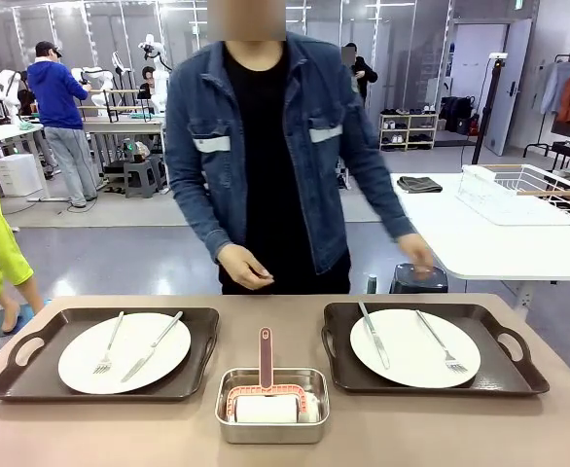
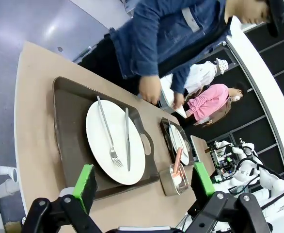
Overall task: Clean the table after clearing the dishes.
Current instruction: When the left (or right) Handle tray is removed, use the left hand (or right hand) to clean the left (or right) side of the table with the Lint Roller.
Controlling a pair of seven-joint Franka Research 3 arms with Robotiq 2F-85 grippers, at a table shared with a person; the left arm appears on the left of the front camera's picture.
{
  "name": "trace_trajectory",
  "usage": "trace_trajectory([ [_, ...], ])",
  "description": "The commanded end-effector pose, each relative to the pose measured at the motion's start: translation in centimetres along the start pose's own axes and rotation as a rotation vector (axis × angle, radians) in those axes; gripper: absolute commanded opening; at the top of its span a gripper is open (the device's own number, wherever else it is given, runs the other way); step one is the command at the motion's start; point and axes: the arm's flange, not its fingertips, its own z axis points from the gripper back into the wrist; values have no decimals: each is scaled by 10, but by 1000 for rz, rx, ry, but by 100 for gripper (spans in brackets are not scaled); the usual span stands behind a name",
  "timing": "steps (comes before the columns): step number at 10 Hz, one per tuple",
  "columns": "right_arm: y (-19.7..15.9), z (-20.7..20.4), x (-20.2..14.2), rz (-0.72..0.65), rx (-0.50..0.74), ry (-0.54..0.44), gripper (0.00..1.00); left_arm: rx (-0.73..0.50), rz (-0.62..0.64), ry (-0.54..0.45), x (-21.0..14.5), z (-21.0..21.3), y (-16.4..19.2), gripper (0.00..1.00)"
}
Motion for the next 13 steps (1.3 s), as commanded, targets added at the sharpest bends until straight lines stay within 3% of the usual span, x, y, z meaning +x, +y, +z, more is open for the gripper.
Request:
trace_trajectory([
  [1, 1, 0, -1, 18, 14, -8, 100, -14, -15, -6, -1, 4, 1, 100],
  [11, 1, 0, -1, 18, 14, -8, 100, -14, -15, -6, -1, 4, 1, 100],
  [13, 2, -21, 6, 18, -37, 57, 100, -14, -15, -6, -1, 4, 1, 100],
])
